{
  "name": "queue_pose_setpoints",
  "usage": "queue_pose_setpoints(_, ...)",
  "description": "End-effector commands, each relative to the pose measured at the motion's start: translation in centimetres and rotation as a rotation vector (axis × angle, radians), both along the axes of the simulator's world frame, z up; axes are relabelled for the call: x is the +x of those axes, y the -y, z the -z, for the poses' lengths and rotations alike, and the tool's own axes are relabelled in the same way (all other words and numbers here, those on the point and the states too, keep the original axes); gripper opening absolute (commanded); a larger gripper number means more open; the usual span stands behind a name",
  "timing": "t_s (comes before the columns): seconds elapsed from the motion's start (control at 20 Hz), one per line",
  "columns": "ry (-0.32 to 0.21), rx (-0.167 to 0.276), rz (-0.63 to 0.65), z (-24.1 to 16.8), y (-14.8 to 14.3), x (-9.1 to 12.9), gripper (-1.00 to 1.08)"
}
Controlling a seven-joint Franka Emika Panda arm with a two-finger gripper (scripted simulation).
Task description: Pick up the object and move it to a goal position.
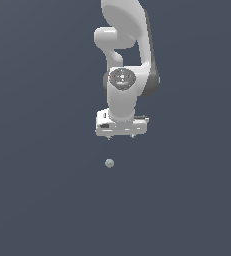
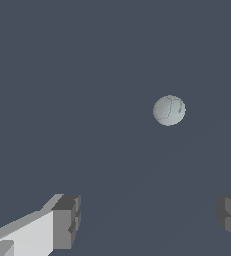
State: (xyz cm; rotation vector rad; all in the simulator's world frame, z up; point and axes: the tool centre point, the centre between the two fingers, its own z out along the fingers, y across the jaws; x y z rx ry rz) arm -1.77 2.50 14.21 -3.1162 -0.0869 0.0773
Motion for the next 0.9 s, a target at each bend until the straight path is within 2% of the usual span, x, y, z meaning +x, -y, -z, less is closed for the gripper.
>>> queue_pose_setpoints(0.0, 0.000, 0.000, 0.000, 0.0, 0.0, 0.0, 1.00)
queue_pose_setpoints(0.45, 0.027, 0.014, -0.048, -2.0, -3.1, 1.0, 1.00)
queue_pose_setpoints(0.85, 0.027, 0.013, -0.045, -1.7, -2.8, 1.2, 1.00)
